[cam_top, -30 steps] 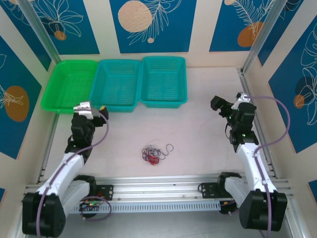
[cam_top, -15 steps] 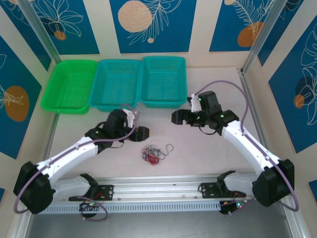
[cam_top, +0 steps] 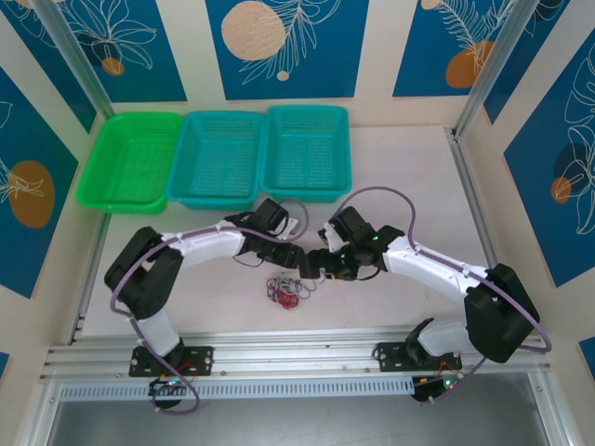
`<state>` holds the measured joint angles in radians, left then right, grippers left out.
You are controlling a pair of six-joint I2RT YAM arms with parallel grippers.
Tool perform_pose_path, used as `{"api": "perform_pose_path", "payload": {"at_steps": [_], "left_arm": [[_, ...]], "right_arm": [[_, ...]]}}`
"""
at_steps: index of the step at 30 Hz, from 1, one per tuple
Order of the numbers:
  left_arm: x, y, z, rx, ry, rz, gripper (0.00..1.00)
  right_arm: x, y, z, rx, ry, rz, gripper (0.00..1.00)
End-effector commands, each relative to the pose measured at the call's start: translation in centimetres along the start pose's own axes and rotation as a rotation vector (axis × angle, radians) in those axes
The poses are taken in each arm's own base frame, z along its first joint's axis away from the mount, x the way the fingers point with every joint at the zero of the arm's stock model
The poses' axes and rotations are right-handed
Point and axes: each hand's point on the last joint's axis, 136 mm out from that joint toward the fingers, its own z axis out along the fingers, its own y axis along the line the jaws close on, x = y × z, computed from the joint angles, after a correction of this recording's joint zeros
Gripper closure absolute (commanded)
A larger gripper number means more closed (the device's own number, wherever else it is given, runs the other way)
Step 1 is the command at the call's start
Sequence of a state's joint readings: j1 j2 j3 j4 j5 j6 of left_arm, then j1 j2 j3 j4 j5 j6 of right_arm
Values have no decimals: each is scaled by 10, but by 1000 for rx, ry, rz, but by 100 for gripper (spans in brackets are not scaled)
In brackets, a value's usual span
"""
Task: Untangle the cables
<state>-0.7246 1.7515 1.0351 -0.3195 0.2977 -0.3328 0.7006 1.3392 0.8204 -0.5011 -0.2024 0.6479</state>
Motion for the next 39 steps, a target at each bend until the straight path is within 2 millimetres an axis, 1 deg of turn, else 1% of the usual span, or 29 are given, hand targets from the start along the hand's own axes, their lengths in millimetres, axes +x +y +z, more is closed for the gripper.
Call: {"api": "perform_pose_path", "payload": {"at_steps": [1, 5, 7, 8, 11, 12, 17, 18, 19, 20, 21, 23, 24, 25, 26, 29, 31, 32, 33, 34, 35, 36, 38, 39], "left_arm": [[11, -6, 5, 47, 49, 75, 45], [22, -5, 9, 65, 70, 88, 50], [30, 1, 13, 46, 92, 83, 58], [32, 4, 14, 36, 97, 79, 65], [31, 4, 10, 31, 63, 75, 97], [27, 2, 5, 37, 34, 74, 100], [6, -10, -25, 69, -117, 47, 100], [2, -13, -31, 88, -144, 33, 100], [-2, -18, -38, 112, -169, 25, 100], [-5, -22, -44, 132, -188, 19, 100], [-8, -25, -51, 149, -212, 16, 100], [-14, -27, -67, 165, -260, 7, 100], [-16, -26, -78, 170, -288, -8, 100], [-18, -22, -88, 168, -316, -30, 100], [-20, -18, -99, 167, -345, -53, 100], [-23, 9, -132, 128, -439, -156, 100], [-19, 33, -154, 64, -494, -224, 100], [-16, 41, -160, 34, -511, -244, 100], [-14, 48, -167, 4, -531, -256, 100], [-13, 50, -171, 0, -547, -252, 100], [-13, 47, -173, 11, -557, -233, 100], [-14, 43, -174, 37, -563, -218, 100], [-15, 36, -172, 85, -571, -199, 100], [-15, 34, -171, 101, -574, -193, 100]], "right_arm": [[2, 0, 4, 11, -7, 38, 11], [1, 1, 6, 15, -10, 43, 11], [-1, 3, 7, 25, -13, 37, 11], [-1, 4, 7, 35, -17, 33, 11], [2, 7, 16, 62, -22, 19, 11], [4, 8, 21, 71, -21, 15, 11], [9, 9, 45, 173, -22, -70, 11], [9, 9, 50, 197, -13, -90, 13], [8, 8, 55, 219, -8, -106, 17], [7, 7, 59, 230, -4, -114, 23], [5, 6, 63, 236, -6, -112, 34], [3, -4, 68, 245, -8, -80, 55], [3, -11, 69, 246, -11, -51, 68], [3, -21, 69, 252, -15, -16, 79], [5, -32, 69, 257, -16, 22, 85], [11, -69, 62, 289, -36, 146, 91], [14, -89, 50, 298, -74, 232, 91], [13, -94, 44, 297, -97, 255, 92], [12, -97, 38, 292, -122, 269, 91], [7, -93, 29, 281, -153, 256, 89], [1, -87, 22, 270, -178, 223, 86], [-6, -76, 15, 262, -205, 179, 79], [-21, -50, -1, 240, -270, 60, 58], [-28, -34, -7, 226, -303, -2, 44]]}}
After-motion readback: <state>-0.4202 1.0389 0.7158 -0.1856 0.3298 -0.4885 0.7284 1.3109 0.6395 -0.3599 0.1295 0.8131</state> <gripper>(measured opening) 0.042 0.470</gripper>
